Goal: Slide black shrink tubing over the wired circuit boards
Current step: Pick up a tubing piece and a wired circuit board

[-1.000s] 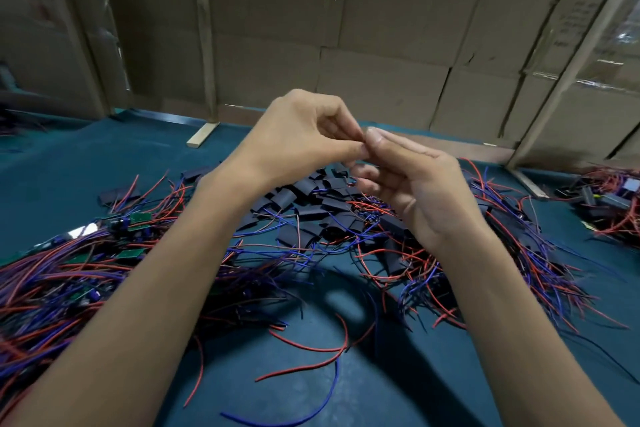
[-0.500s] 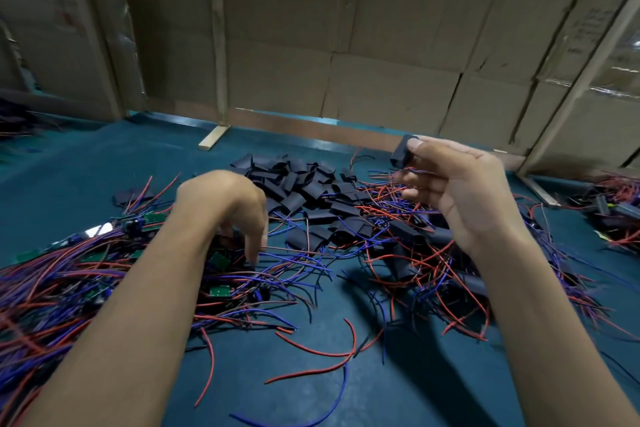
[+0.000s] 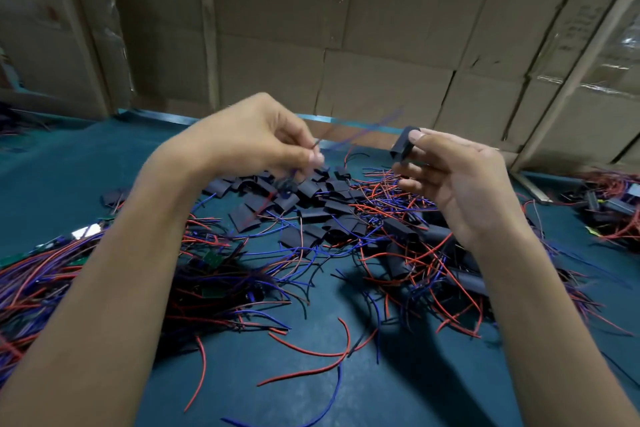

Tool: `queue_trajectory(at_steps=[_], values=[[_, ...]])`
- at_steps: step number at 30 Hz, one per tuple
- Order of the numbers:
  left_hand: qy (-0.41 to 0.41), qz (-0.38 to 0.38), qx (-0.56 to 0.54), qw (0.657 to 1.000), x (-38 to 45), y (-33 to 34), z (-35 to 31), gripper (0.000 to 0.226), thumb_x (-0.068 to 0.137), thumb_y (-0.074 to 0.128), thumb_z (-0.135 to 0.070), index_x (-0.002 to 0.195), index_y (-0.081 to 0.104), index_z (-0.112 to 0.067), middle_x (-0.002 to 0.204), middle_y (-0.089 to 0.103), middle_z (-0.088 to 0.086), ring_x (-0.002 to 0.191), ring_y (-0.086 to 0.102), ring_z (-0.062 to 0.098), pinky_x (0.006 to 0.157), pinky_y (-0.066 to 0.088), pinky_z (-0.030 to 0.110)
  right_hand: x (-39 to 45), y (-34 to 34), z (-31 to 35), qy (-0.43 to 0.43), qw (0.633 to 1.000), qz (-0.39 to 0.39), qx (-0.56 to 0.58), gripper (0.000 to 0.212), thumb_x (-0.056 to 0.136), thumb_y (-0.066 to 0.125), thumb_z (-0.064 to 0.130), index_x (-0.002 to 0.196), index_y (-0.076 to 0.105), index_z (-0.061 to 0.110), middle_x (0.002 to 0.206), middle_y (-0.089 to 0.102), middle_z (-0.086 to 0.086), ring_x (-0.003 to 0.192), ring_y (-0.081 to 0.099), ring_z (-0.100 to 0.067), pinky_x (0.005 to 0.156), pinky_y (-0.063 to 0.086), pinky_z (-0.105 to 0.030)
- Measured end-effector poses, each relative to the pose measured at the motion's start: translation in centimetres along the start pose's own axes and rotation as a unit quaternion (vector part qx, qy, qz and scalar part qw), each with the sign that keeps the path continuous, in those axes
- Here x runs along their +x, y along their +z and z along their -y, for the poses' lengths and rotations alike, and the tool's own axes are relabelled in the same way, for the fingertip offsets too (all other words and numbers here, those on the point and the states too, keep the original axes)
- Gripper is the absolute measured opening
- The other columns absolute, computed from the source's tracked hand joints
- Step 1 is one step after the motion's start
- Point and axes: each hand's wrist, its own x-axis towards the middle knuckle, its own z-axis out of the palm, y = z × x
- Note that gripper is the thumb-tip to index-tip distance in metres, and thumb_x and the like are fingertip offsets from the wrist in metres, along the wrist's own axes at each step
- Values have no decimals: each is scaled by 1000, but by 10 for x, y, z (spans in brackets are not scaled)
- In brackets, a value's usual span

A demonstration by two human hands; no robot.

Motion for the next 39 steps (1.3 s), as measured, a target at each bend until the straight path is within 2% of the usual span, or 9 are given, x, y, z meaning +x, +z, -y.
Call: queue_trajectory(at_steps=[2, 5, 10, 13, 17, 22, 29, 35, 39], values=[[41, -22, -66, 997, -2, 6, -12, 14, 91, 72, -20, 88, 76, -6, 79, 76, 12, 73, 70, 19, 78, 56, 43, -1, 3, 2, -7, 999, 13, 40, 12, 94, 64, 10, 101, 71, 3, 84, 72, -11, 71, 72, -23, 65, 57, -30], [62, -45, -136, 988, 0, 17, -20, 21, 94, 67, -19, 102, 72, 0, 79, 74, 9, 75, 72, 20, 80, 56, 52, -3, 7, 6, -30, 995, 33, 87, 15, 95, 61, 11, 104, 69, 3, 91, 74, -14, 76, 73, -24, 69, 60, -33], [48, -51, -274, 959, 10, 39, -28, 21, 103, 49, -2, 115, 66, 1, 82, 62, 6, 69, 64, 17, 76, 59, 35, -7, 8, 15, -80, 988, 27, 132, 22, 89, 64, 16, 108, 69, 6, 106, 75, -17, 89, 74, -30, 75, 59, -37], [51, -82, -294, 951, 16, 51, -31, 25, 104, 48, -3, 123, 63, -1, 85, 64, 5, 67, 62, 13, 79, 58, 34, -9, 8, 17, -108, 986, 16, 125, 16, 94, 63, 9, 108, 70, 7, 104, 76, -18, 92, 74, -31, 76, 59, -36], [93, -139, -299, 939, 21, 58, -30, 22, 102, 55, -9, 120, 68, -7, 80, 64, 2, 67, 58, 12, 68, 55, 27, -13, 11, 19, -122, 986, 15, 113, 18, 95, 64, 7, 111, 69, 4, 101, 76, -18, 92, 73, -31, 76, 59, -36], [125, -131, -263, 948, 22, 59, -28, 19, 96, 66, -15, 112, 76, -11, 74, 65, -2, 61, 52, 10, 52, 42, 20, -16, 16, 24, -152, 977, 8, 148, 15, 96, 62, 4, 109, 70, 5, 105, 74, -21, 95, 72, -33, 79, 58, -38], [114, -121, -235, 958, 21, 58, -25, 17, 92, 72, -19, 106, 79, -13, 70, 67, -9, 63, 52, 9, 54, 44, 20, -18, 14, 29, -177, 961, -21, 212, 24, 96, 60, 5, 120, 62, -2, 103, 73, -19, 100, 69, -34, 83, 57, -40], [107, -116, -235, 959, 22, 59, -24, 15, 91, 74, -19, 103, 81, -15, 74, 69, 0, 63, 53, 10, 53, 44, 20, -16, 15, 27, -164, 964, -44, 202, 22, 97, 60, 4, 118, 62, 0, 104, 69, -20, 97, 69, -33, 83, 56, -39], [103, -98, -209, 967, 20, 56, -25, 12, 92, 74, -22, 101, 82, -23, 90, 70, 26, 69, 52, 20, 57, 44, 25, -14, 14, 24, -156, 963, -57, 214, 30, 97, 60, 5, 125, 60, -6, 104, 69, -19, 93, 70, -28, 81, 57, -36]])
